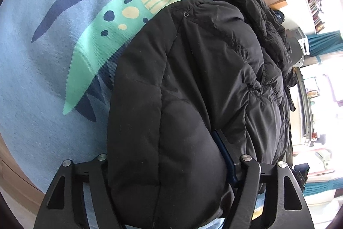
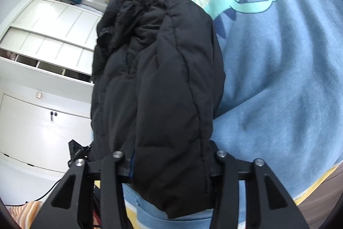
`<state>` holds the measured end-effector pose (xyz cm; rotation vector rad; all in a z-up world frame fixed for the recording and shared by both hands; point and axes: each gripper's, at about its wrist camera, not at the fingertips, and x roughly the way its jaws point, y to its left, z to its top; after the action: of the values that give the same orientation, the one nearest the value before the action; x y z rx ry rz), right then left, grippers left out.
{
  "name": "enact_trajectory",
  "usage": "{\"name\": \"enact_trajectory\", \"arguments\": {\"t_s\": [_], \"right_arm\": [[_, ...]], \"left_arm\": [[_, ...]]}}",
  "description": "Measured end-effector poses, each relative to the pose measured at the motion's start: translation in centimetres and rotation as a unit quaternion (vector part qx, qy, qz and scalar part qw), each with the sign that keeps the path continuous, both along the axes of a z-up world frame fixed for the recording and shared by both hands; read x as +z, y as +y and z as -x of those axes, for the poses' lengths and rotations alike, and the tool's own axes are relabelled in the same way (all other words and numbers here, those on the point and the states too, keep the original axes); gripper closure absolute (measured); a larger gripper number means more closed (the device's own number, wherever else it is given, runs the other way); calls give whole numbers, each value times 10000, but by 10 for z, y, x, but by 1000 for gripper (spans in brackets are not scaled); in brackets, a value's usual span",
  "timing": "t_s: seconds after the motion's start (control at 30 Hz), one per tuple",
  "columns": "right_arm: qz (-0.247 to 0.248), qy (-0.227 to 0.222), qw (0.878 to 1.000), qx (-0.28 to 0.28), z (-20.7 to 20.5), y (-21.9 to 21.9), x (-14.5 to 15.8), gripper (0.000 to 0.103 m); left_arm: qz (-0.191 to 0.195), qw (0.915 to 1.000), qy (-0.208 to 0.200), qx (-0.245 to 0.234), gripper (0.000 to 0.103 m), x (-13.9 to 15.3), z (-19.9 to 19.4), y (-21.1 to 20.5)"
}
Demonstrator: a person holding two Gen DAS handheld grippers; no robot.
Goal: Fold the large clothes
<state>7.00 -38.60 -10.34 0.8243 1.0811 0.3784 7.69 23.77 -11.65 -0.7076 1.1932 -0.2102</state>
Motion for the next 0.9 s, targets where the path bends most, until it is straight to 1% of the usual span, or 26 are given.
{"name": "enact_trajectory", "arguments": {"t_s": [0.1,0.17,0.2,0.27,0.37,0.5,0.67,0.8,0.9], "right_arm": [[21,-118,9999,-58,3,1,7,67],[73,-138,9998,-96,3,2,8,70],[115,-131,9998,-106,3,2,8,71],[166,-108,9997,-126,3,3,7,73],[200,-105,9996,-156,2,4,7,75],[220,-117,9995,-204,3,3,5,76],[377,-207,9987,-286,2,5,11,83],[459,-410,9977,-284,-3,9,26,87],[504,-648,9962,-300,-12,11,43,89]], "left_arm": [[95,9999,-41,13,47,2,2,-1],[172,9998,-100,7,59,4,5,-2],[193,9997,-135,-4,62,5,6,-2],[203,9996,-193,-21,72,8,6,-7],[204,9995,-249,-29,80,11,6,-11],[241,9992,-311,25,86,15,7,-14],[252,9989,-401,47,91,26,9,-18],[455,9966,-679,49,92,48,5,-19],[515,9946,-900,1,92,68,-2,-21]]}}
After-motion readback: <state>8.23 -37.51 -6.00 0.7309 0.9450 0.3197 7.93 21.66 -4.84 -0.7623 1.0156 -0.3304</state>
